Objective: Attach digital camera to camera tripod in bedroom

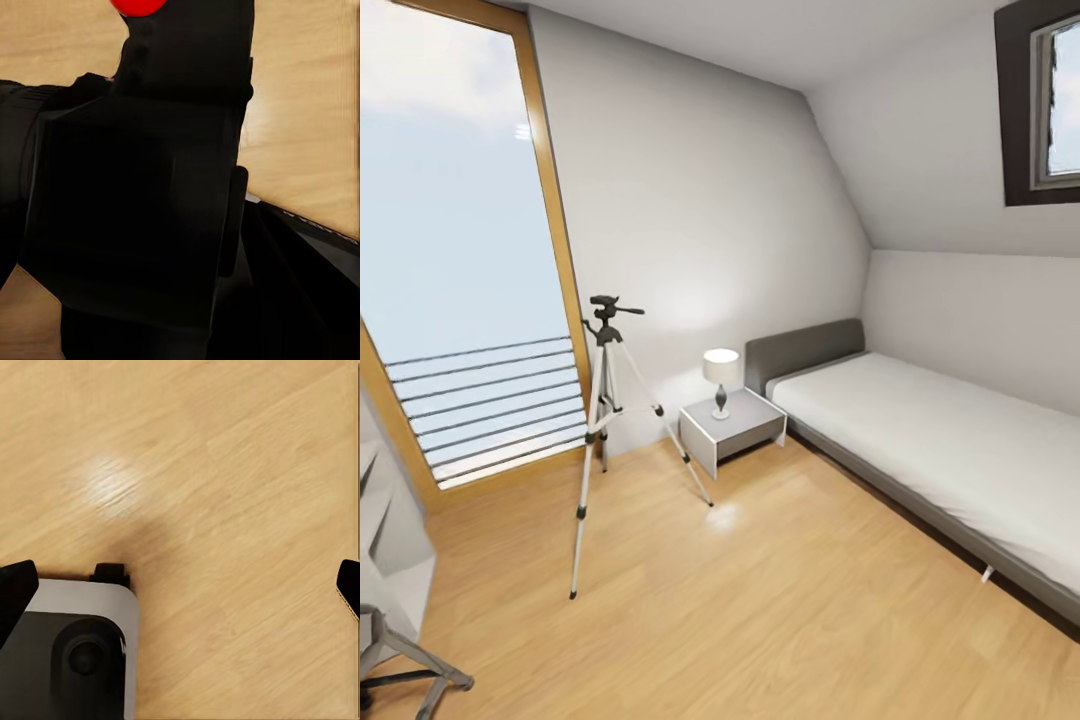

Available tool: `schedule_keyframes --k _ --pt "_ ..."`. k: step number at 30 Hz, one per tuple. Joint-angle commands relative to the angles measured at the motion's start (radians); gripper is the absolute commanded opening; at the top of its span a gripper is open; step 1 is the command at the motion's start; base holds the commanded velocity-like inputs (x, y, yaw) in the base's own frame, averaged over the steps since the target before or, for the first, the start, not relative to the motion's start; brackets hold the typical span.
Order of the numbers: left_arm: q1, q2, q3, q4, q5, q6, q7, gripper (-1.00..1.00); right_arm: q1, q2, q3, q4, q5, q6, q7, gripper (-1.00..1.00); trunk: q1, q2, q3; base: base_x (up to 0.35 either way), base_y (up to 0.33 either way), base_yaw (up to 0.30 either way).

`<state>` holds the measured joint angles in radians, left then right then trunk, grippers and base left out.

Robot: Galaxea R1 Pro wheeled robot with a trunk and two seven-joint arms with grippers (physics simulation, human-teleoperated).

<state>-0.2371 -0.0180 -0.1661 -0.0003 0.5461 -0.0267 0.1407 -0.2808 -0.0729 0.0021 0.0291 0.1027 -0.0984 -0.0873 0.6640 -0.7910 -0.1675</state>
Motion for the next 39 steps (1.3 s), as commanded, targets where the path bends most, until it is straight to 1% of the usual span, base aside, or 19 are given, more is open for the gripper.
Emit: schedule_keyframes --k 1,18,39 --pt "-0.001 0.000 -0.009 0.000 0.008 -0.003 0.002 -1.00 -0.001 0.000 -0.001 0.003 0.010 -0.004 -0.005 1.00 0.001 -0.001 -0.001 0.304 -0.085 0.000" --pt "-0.001 0.000 -0.009 0.000 0.008 -0.001 0.002 -1.00 -0.001 -0.001 -0.001 0.003 0.008 0.000 -0.001 1.00 0.001 -0.001 -0.001 0.304 -0.087 0.000" --pt "-0.001 0.000 -0.009 0.000 0.008 -0.001 0.002 -1.00 -0.001 0.001 -0.001 0.003 0.006 -0.009 -0.003 1.00 0.001 -0.001 -0.001 0.303 -0.128 0.000"
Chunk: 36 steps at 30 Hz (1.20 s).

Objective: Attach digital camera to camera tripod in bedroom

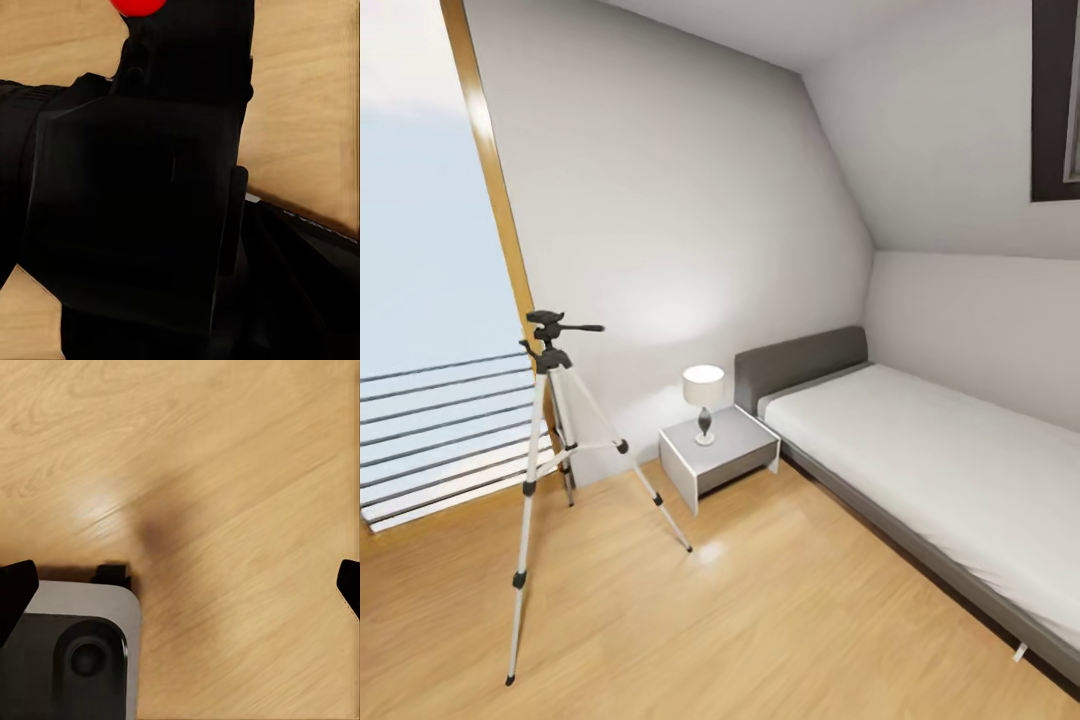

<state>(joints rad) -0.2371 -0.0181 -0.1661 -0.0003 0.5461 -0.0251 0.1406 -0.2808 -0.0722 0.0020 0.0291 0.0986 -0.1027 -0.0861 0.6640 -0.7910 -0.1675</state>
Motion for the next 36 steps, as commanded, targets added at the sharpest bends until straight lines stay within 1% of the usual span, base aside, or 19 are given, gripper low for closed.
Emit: schedule_keyframes --k 1,11,36 --pt "-0.001 0.000 -0.009 0.000 0.008 -0.002 0.002 -1.00 -0.001 0.000 0.000 0.003 0.010 -0.005 -0.004 1.00 0.001 -0.001 -0.001 0.303 -0.133 0.000" --pt "-0.001 0.001 -0.009 0.000 0.008 -0.002 0.002 -1.00 -0.001 -0.002 0.000 0.003 0.010 -0.005 -0.004 1.00 0.001 -0.001 -0.001 0.305 -0.113 0.000" --pt "-0.001 0.002 -0.009 0.000 0.008 -0.001 0.002 -1.00 -0.001 -0.001 0.000 0.003 0.012 0.004 0.001 1.00 0.001 -0.001 -0.001 0.322 -0.005 0.000"
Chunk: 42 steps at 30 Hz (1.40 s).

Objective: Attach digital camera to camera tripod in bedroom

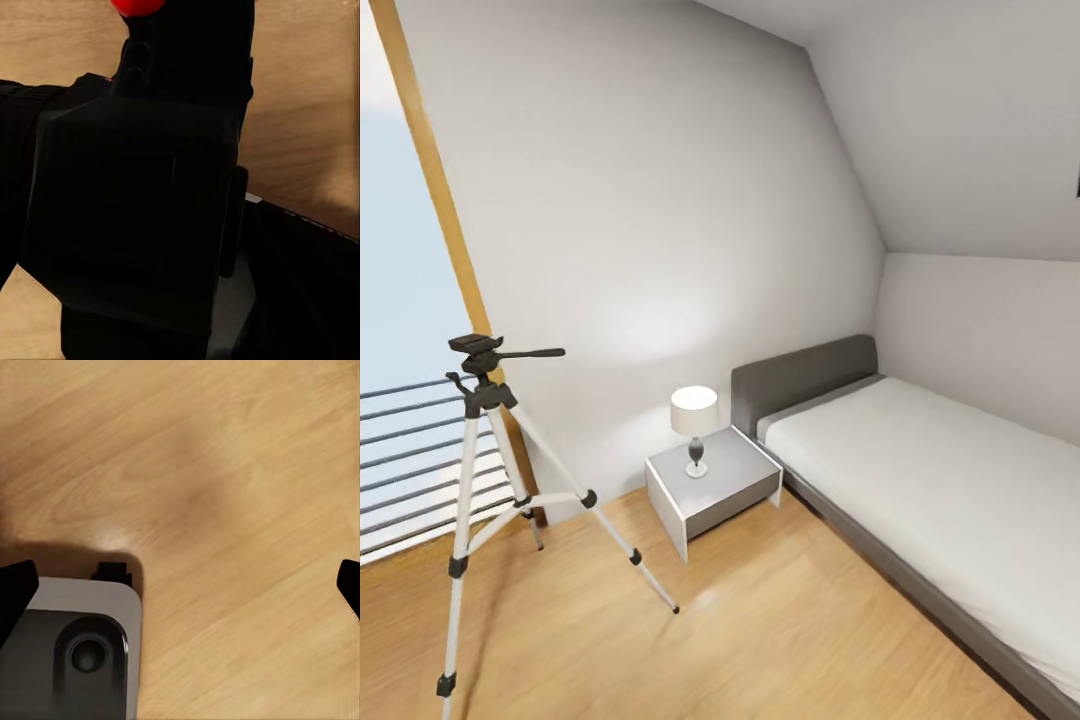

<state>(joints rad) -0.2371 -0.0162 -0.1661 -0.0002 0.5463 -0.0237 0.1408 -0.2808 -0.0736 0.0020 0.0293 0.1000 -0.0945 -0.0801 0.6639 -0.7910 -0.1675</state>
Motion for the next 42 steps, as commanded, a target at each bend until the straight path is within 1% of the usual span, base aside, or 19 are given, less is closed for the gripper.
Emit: schedule_keyframes --k 1,12,25,34,42 --pt "-0.001 0.000 -0.009 0.000 0.008 -0.002 0.002 -1.00 -0.001 0.000 0.000 0.003 0.011 -0.004 -0.004 1.00 0.001 -0.001 -0.001 0.324 0.000 0.000" --pt "-0.001 -0.001 -0.009 0.000 0.007 -0.003 0.002 -1.00 -0.001 -0.001 0.000 0.003 0.012 -0.004 -0.004 1.00 0.001 -0.001 -0.001 0.324 -0.004 0.000" --pt "-0.001 -0.001 -0.009 0.000 0.009 -0.013 0.002 -1.00 -0.001 -0.001 0.000 0.003 0.012 -0.004 -0.006 1.00 0.001 -0.001 -0.001 0.275 -0.155 0.002" --pt "-0.001 -0.001 -0.009 0.000 0.010 -0.017 0.003 -1.00 -0.001 -0.004 0.000 0.003 0.012 -0.006 -0.006 1.00 0.001 -0.001 0.002 0.172 -0.166 0.182" --pt "-0.001 -0.001 -0.009 0.000 0.011 -0.018 0.003 -1.00 -0.001 -0.006 0.000 0.003 0.012 -0.007 -0.006 1.00 0.001 -0.001 0.006 0.064 -0.070 0.255"
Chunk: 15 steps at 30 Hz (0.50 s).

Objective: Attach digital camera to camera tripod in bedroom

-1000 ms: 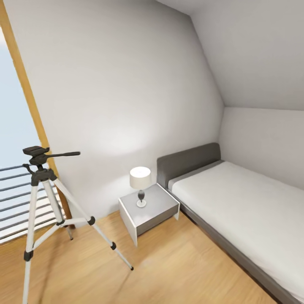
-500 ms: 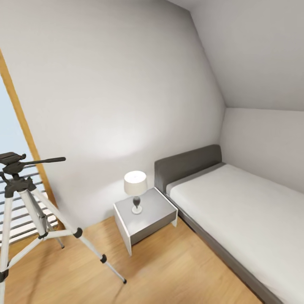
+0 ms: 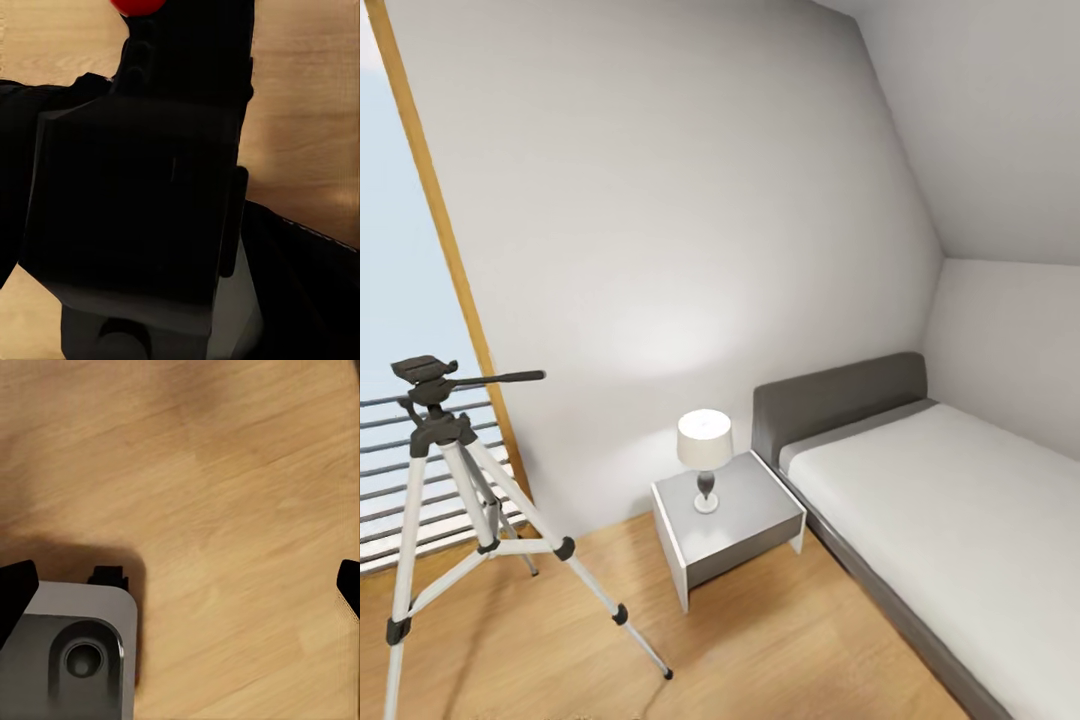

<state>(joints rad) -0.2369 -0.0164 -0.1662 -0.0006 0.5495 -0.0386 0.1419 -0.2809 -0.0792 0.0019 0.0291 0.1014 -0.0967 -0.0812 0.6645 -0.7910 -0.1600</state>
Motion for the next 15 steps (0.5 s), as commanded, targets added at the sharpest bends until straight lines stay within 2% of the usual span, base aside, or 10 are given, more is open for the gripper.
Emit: schedule_keyframes --k 1,15 --pt "-0.001 0.000 -0.009 0.001 0.007 -0.003 0.002 -1.00 -0.001 0.000 0.000 0.003 0.011 -0.005 -0.005 1.00 0.000 -0.001 -0.001 0.015 -0.016 0.262" --pt "-0.001 0.000 -0.009 0.001 0.007 -0.003 0.002 -1.00 -0.001 0.001 0.000 0.003 0.011 -0.007 -0.005 1.00 0.000 -0.001 0.000 0.003 -0.003 0.264"
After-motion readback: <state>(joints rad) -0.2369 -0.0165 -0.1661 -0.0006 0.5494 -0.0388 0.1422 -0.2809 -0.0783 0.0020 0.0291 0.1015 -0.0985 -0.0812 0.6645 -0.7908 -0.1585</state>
